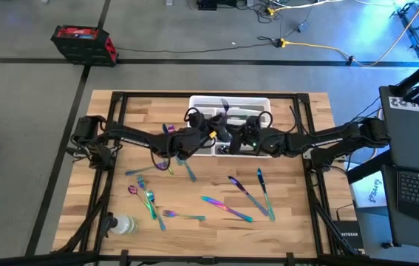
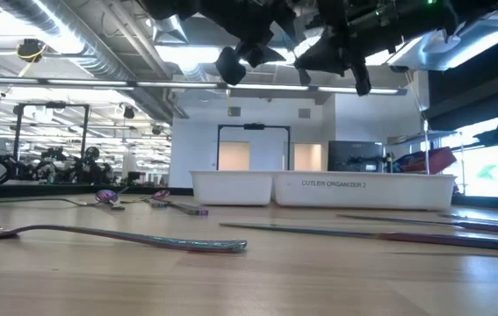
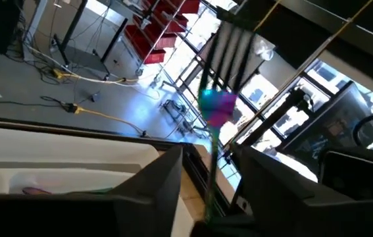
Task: Sort silverware
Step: Put the blue fork into the tray organizer
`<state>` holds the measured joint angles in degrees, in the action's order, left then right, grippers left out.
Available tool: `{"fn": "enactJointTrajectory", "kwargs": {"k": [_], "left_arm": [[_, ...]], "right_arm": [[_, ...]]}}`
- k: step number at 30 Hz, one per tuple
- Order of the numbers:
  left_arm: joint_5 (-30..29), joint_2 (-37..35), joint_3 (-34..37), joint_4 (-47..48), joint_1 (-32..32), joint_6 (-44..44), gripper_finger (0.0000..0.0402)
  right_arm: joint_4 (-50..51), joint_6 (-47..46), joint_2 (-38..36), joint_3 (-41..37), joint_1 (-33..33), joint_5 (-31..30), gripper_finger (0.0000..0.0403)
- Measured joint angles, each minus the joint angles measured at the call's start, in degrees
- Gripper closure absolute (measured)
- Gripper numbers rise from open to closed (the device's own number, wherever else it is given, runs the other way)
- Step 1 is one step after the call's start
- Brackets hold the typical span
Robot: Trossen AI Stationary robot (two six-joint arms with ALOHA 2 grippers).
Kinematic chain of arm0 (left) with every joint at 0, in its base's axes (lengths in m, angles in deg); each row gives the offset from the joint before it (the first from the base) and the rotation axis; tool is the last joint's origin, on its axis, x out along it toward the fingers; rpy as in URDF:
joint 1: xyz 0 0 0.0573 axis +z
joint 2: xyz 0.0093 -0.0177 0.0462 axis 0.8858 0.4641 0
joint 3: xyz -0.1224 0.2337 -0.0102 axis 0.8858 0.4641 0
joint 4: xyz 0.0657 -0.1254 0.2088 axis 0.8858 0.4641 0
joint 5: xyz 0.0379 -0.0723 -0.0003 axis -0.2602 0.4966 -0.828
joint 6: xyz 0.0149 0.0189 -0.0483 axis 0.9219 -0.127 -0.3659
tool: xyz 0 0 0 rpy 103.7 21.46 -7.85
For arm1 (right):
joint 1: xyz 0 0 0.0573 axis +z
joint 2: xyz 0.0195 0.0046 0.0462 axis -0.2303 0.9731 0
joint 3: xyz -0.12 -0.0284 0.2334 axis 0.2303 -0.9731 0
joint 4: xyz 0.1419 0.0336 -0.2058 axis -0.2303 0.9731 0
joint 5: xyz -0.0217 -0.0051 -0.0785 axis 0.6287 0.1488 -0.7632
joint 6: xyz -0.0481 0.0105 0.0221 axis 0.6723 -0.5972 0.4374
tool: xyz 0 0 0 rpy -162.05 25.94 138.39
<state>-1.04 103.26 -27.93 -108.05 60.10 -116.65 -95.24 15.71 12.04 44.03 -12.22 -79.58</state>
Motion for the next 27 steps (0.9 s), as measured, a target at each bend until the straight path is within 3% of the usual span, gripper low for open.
{"fn": "enactJointTrajectory", "kwargs": {"k": [4,9,11,14,19,23,27], "left_arm": [[-0.80,-1.31,0.00,3.71,-1.00,1.54,0.0240],[-1.85,-5.81,0.04,16.46,-1.15,0.16,0.0238],[-1.61,-6.98,0.04,21.62,-1.48,1.95,0.0238],[-0.65,-7.67,0.06,28.42,-1.91,3.04,0.0238],[1.10,-7.71,1.14,31.47,-3.30,4.54,0.0250],[5.70,-8.01,6.99,25.48,-3.46,4.96,0.0263],[18.75,-8.50,15.40,6.36,-3.09,9.30,0.0272]], "right_arm": [[6.71,1.36,-2.34,0.06,-1.51,-1.92,0.0403],[19.51,3.88,-5.91,-0.04,-6.42,-1.42,0.0403],[24.05,7.95,-7.21,0.97,-10.76,7.42,0.0403],[40.46,10.70,-6.30,6.19,-17.89,21.71,0.0403],[55.34,22.03,-1.28,12.57,-25.85,40.56,0.0403],[59.15,30.10,3.90,14.86,-30.15,57.42,0.0403],[60.43,38.84,8.41,16.80,-31.70,66.74,0.0403]]}}
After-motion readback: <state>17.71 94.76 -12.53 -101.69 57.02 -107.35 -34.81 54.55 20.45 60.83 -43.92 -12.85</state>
